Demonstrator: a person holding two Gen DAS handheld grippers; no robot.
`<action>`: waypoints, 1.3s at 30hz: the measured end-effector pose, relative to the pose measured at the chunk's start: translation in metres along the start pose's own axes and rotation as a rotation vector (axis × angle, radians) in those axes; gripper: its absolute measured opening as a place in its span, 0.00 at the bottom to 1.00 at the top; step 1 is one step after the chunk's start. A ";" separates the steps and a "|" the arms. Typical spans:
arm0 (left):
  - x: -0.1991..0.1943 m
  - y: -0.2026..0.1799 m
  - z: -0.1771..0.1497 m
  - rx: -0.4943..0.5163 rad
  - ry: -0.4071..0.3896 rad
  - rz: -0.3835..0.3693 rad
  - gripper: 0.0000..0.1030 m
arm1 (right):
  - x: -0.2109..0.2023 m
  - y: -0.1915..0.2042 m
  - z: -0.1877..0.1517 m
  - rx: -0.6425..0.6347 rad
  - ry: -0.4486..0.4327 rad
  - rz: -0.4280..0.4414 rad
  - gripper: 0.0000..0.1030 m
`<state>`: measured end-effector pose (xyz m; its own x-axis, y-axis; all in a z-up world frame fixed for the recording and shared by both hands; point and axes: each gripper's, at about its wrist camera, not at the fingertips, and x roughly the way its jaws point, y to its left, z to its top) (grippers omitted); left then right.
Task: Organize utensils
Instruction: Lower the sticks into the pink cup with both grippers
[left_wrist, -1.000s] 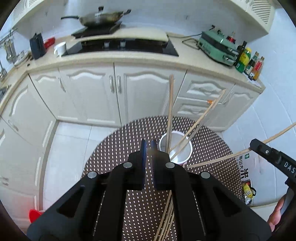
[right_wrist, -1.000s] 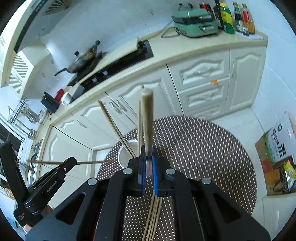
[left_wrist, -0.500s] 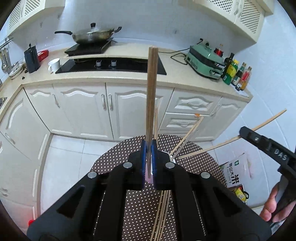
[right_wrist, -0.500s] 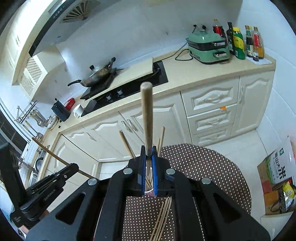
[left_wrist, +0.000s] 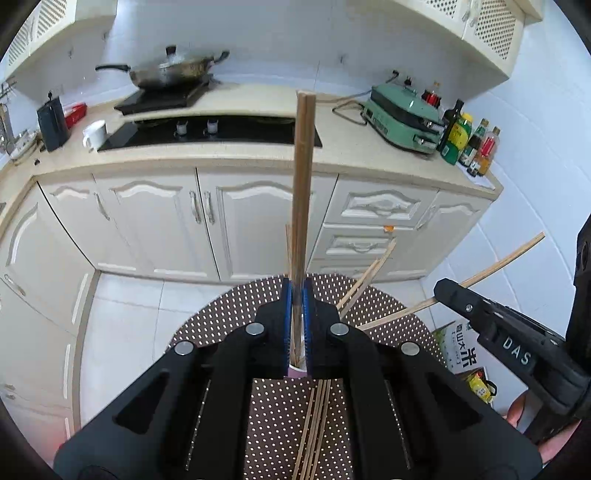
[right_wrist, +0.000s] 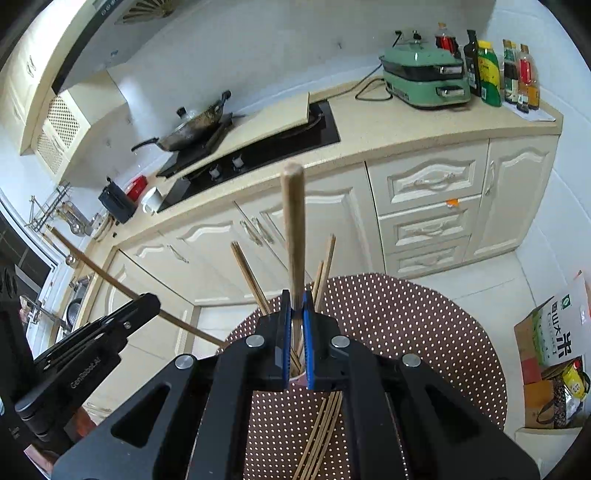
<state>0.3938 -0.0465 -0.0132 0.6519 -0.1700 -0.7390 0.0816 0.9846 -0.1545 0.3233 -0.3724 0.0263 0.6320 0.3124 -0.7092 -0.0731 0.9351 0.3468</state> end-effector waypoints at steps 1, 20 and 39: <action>0.007 0.000 -0.002 -0.002 0.016 0.000 0.06 | 0.004 0.000 -0.001 -0.003 0.011 -0.002 0.05; 0.099 0.008 -0.026 -0.001 0.220 0.037 0.06 | 0.088 -0.012 -0.015 -0.025 0.214 -0.032 0.05; 0.137 0.020 -0.024 -0.028 0.182 -0.043 0.08 | 0.129 -0.022 -0.014 0.047 0.268 -0.009 0.08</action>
<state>0.4663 -0.0512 -0.1336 0.5011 -0.2186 -0.8374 0.0839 0.9753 -0.2043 0.3959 -0.3506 -0.0815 0.4055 0.3432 -0.8472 -0.0290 0.9312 0.3634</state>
